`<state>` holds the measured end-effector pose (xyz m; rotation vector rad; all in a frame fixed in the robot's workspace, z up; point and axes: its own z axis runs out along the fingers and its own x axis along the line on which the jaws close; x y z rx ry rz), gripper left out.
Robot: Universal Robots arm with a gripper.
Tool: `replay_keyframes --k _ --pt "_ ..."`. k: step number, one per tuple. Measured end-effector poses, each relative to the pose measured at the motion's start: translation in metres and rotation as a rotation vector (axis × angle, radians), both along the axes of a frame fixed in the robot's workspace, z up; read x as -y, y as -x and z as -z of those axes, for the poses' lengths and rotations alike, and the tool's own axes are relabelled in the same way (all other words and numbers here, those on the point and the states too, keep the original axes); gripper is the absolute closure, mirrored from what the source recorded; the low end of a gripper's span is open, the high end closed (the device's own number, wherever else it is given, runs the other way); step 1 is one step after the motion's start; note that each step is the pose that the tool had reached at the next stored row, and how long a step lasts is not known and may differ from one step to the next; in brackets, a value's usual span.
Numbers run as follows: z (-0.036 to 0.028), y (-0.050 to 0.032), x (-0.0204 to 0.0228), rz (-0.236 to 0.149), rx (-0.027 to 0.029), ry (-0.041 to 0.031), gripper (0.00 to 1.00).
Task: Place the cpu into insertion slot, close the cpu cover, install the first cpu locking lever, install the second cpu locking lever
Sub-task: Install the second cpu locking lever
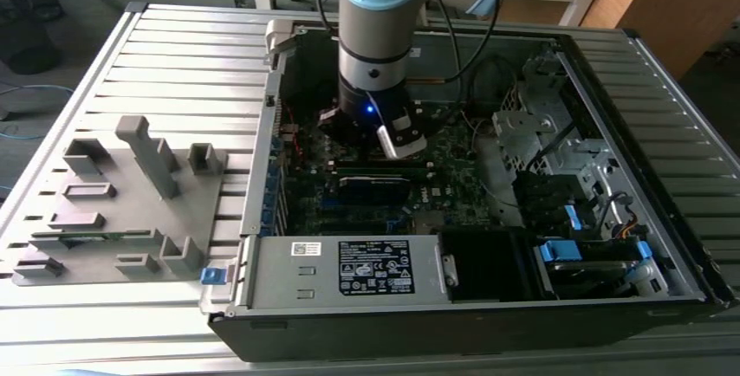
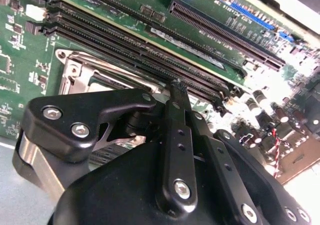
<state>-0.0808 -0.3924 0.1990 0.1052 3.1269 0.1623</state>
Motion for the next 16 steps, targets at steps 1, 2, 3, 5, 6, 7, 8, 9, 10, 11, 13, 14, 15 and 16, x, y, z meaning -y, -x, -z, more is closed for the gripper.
replay_keyframes --k 1,2,3,5,6,7,8,9,10,11,13,14,15,16 --pt "0.0001 0.0003 0.0002 0.000 0.0000 -0.0036 0.89" --pt "0.0001 0.0006 0.0003 0.000 0.0001 -0.0076 0.89" --pt "0.0000 0.0008 0.0005 0.000 -0.0001 -0.0125 0.89" --pt "0.0000 0.0011 0.0007 0.000 -0.0001 -0.0328 0.89" --pt "0.0000 0.0011 0.0009 0.000 -0.0001 -0.0395 0.89" --pt "0.0001 0.0012 0.0012 0.000 -0.0001 -0.0471 0.89" --pt "0.0001 0.0012 0.0015 0.000 0.0000 -0.0539 0.89" --pt "0.0002 0.0013 0.0019 0.000 0.0001 -0.0604 0.89" --pt "0.0003 0.0014 0.0024 0.000 0.0002 -0.0666 0.89" --pt "0.0003 0.0015 0.0029 0.000 0.0002 -0.0723 0.89" --pt "0.0003 0.0018 0.0040 0.000 0.0000 -0.0827 0.89" --pt "0.0003 0.0020 0.0046 0.000 0.0000 -0.0871 0.89" --pt "0.0004 0.0022 0.0053 0.000 0.0000 -0.0906 0.89" --pt "0.0005 0.0025 0.0059 0.000 0.0000 -0.0937 0.89"
